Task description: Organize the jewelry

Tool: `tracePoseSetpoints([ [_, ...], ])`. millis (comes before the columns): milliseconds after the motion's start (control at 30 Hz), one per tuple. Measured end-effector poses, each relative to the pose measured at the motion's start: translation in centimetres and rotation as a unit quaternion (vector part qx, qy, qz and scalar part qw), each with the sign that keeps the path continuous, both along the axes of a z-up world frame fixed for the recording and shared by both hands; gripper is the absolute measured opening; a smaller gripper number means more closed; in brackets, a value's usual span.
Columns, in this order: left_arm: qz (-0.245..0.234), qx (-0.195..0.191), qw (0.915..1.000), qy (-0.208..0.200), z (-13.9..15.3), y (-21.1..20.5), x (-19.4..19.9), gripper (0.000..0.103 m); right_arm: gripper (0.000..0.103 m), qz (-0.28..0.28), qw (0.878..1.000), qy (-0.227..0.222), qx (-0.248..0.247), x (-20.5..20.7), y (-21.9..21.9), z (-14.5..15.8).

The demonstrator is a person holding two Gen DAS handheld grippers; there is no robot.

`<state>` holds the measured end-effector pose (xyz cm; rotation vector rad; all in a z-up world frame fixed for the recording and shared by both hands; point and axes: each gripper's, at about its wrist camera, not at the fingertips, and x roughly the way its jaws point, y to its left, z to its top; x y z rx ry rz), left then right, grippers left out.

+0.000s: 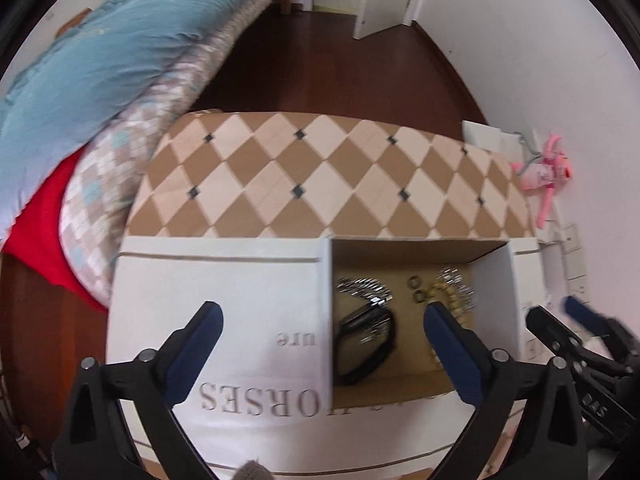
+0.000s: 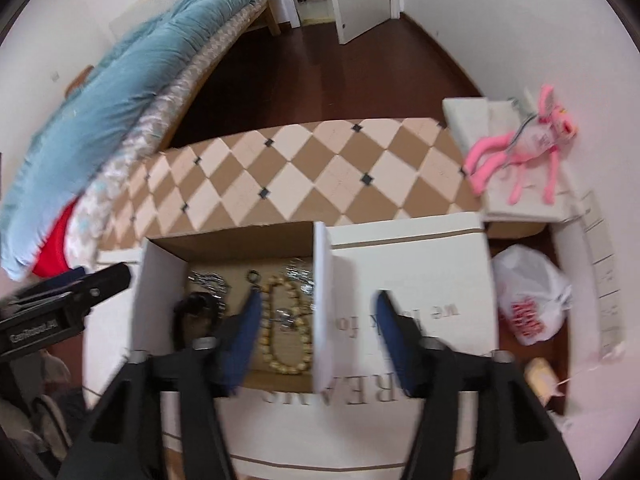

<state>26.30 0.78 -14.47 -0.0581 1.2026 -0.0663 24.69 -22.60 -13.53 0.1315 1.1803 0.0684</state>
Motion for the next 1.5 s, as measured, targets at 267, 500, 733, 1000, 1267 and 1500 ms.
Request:
tracePoseSetpoints([
  [267, 0.007, 0.037, 0.9993, -0.004, -1.7, -0.1, -3.0, 0.103, 0.103, 0.01, 0.997, 0.008, -0.07, -1.7, 1.3, -1.7],
  [500, 0.011, 0.046, 0.9988, -0.015, -0.8, -0.5, -4.5, 0.103, 0.103, 0.002, 0.997, 0.011, -0.075, -2.7, 1.3, -1.7],
  [733, 0.022, 0.05, 0.9974, -0.048, 3.4, -0.5, -7.5, 0.102, 0.103, -0.009, 0.997, -0.017, -0.076, -5.0, 1.2, 1.9],
  [1000, 0.02, 0.042, 0.995, -0.089, 9.4, -0.4, -11.7, 0.103, 0.103, -0.014, 0.995, -0.069, -0.071, -9.9, 1.2, 8.6],
  [1267, 0.011, 0.039, 0.99, -0.135, 15.2, -0.4, -15.7, 0.103, 0.103, -0.027, 0.989, -0.125, -0.071, -14.5, 0.7, 15.8],
  [1500, 0.011, 0.035, 0.986, -0.163, 18.6, -0.3, -18.6, 0.103, 0.103, -0.032, 0.982, -0.167, -0.081, -18.1, 0.6, 20.8],
])
